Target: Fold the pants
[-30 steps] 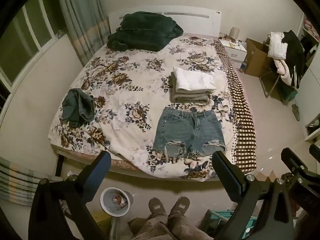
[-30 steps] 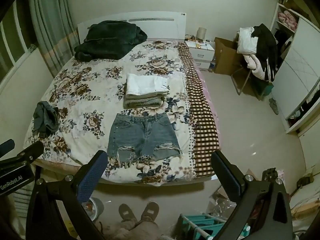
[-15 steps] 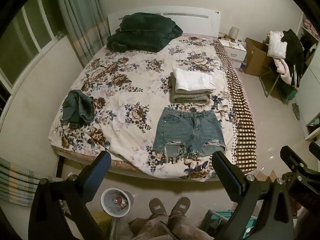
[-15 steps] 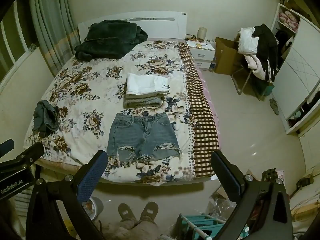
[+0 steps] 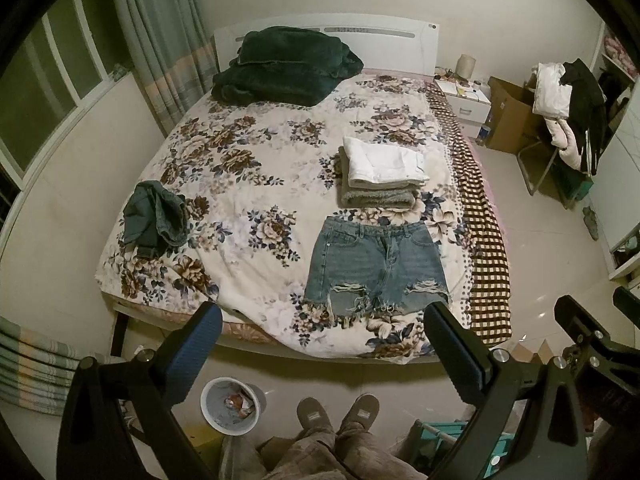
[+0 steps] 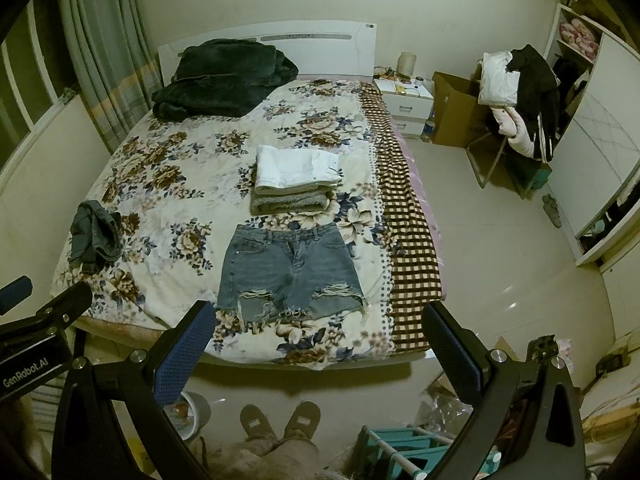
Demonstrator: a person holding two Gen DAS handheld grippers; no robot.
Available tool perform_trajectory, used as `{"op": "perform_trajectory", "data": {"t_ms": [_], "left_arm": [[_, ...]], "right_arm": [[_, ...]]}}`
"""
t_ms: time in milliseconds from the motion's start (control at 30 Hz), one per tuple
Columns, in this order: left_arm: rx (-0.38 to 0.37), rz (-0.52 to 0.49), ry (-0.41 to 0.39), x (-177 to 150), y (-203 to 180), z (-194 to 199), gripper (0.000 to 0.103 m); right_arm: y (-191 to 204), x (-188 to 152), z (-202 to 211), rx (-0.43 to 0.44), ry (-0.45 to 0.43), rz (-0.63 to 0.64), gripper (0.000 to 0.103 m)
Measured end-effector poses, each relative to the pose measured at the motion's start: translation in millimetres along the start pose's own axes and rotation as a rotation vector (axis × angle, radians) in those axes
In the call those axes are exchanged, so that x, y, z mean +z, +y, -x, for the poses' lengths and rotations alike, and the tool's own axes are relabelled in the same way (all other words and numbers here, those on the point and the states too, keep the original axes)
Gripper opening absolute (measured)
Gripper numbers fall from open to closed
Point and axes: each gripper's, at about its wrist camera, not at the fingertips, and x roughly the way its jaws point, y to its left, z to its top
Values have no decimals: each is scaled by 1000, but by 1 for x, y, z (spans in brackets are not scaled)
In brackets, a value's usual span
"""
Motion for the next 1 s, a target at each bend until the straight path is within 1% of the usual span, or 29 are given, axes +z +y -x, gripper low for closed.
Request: {"op": "perform_trajectory", "data": {"t_ms": [367, 433, 733, 1000], "left_arm": [[-4, 0, 0, -1, 1, 0, 103], [-6, 1, 2, 2, -5, 5, 103], [-9, 1, 3, 6, -10, 7, 103], [-7, 3, -1, 3, -6, 6, 103]], "right_arm": [[-1, -2, 1, -1, 1, 0, 103], [-2, -3, 2, 0, 2, -1, 103], [0, -3, 2, -1, 1, -5, 103], [0, -2, 2, 0, 2, -5, 103]]}}
